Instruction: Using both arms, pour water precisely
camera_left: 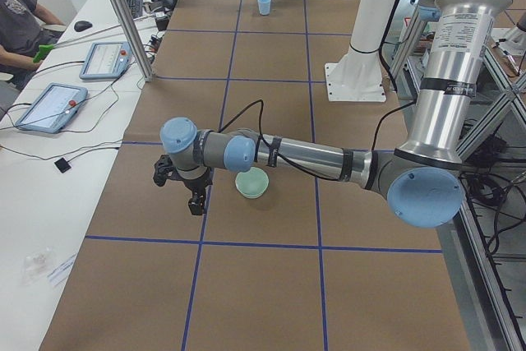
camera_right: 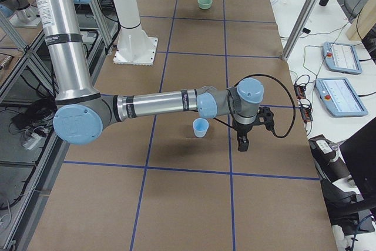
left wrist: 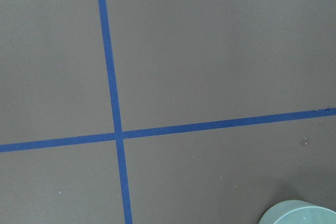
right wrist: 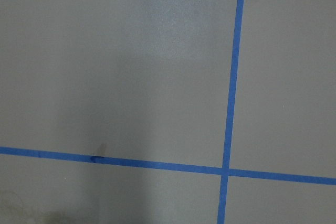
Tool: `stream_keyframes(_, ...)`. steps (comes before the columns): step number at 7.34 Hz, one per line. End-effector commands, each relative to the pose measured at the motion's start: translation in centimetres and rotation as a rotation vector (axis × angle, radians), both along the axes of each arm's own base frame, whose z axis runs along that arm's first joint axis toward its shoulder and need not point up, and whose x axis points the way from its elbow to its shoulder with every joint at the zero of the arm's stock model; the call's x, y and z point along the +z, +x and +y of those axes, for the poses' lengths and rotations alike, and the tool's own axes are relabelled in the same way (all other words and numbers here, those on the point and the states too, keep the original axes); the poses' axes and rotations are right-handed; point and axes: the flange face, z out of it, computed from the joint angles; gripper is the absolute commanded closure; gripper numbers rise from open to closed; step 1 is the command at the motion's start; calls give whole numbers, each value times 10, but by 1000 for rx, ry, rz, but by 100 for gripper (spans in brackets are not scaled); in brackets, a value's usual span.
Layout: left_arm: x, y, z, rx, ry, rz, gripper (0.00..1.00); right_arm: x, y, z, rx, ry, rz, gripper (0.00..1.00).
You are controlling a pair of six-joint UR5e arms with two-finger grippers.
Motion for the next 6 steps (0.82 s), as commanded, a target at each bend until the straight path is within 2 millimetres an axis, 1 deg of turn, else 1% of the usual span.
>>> stream_keyframes(1, -10, -7, 4, -11, -31, 39, 0, 1, -1, -1, -1, 0, 1, 1)
stream_keyframes(2, -17, -13, 5, -21, -15, 42, 0, 0, -1, -1, -2, 1, 0, 1)
stream_keyframes(3, -21, -25, 8, 21, 60, 43, 0, 0, -1, 0, -2, -2, -6, 1)
stream_keyframes(4, -15, -36, 11, 42, 92, 39, 0, -2, -1, 1, -2, 0, -10, 1)
stream_keyframes(5, -3, -37, 15, 42, 73, 34, 0, -1, -1, 1, -2, -1, -9, 1)
stream_keyframes(6, -1, -37, 17, 42, 68, 38, 0, -3, -2, 0, -2, 3, -10, 1)
